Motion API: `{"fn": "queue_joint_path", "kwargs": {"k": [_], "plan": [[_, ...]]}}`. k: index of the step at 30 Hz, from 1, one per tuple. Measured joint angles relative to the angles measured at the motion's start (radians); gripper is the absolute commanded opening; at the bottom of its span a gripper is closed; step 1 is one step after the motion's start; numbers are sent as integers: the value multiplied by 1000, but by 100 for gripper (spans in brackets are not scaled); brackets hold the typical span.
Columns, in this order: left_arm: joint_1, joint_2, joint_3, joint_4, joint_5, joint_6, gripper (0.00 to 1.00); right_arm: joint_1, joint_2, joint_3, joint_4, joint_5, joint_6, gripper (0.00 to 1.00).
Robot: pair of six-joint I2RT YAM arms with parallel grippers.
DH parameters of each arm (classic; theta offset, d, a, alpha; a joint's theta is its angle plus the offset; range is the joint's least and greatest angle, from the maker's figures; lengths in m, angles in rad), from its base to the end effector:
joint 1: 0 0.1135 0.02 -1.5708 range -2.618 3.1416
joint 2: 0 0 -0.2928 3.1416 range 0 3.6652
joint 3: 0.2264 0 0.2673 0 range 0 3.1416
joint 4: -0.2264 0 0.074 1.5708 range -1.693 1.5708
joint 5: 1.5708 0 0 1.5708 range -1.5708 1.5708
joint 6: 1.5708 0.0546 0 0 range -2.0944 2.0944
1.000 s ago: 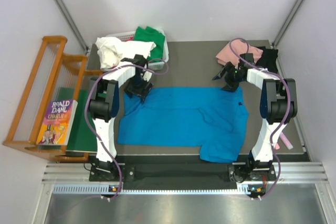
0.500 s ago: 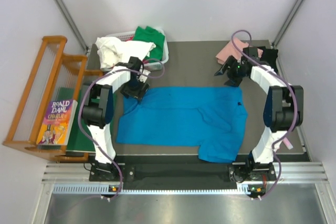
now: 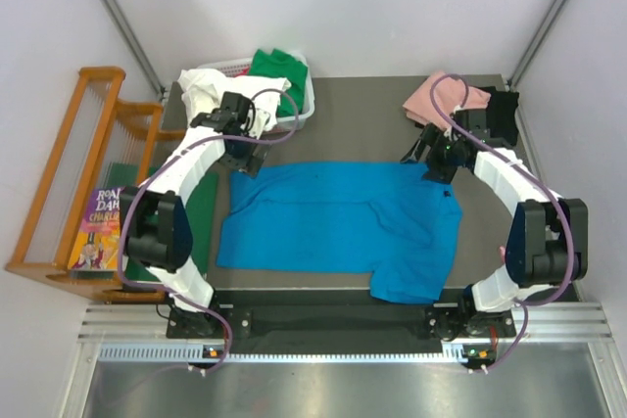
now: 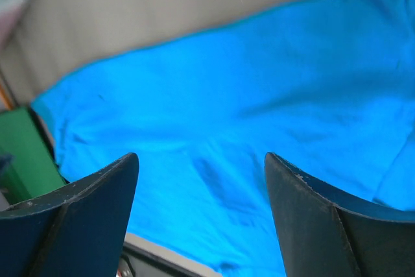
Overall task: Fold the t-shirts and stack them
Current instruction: Fold the tshirt
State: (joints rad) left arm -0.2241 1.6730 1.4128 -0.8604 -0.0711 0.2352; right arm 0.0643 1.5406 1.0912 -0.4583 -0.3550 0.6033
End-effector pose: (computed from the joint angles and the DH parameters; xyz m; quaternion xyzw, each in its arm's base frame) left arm 0.3645 -0.0791 0.2801 0.2140 0.9504 0.0359 0.2229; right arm 0.3470 0.0414 0.2484 0.1924 0.9124 0.2627 0.2480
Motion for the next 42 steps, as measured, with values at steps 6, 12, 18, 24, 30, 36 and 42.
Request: {"fn": "queue_joint_path", "kwargs": {"k": [6, 12, 18, 24, 30, 36, 42], "plan": [[0, 128, 12, 72, -84, -4, 81, 42, -9, -28, 6, -2, -10, 79], [0, 169, 18, 225, -174, -27, 80, 72, -71, -41, 13, -13, -31, 80], [43, 279, 184, 261, -177, -69, 78, 73, -126, -59, 10, -18, -53, 82], [143, 393, 303, 246, -143, -120, 78, 73, -156, -59, -4, -22, -69, 82], [206, 434, 310, 225, -113, -144, 77, 73, -159, -40, -17, -31, -71, 82], [210, 434, 314, 224, -96, -156, 77, 73, -163, -37, -22, -32, -72, 82], [211, 421, 347, 192, -72, -158, 78, 73, -169, -37, -22, -31, -72, 83]]}}
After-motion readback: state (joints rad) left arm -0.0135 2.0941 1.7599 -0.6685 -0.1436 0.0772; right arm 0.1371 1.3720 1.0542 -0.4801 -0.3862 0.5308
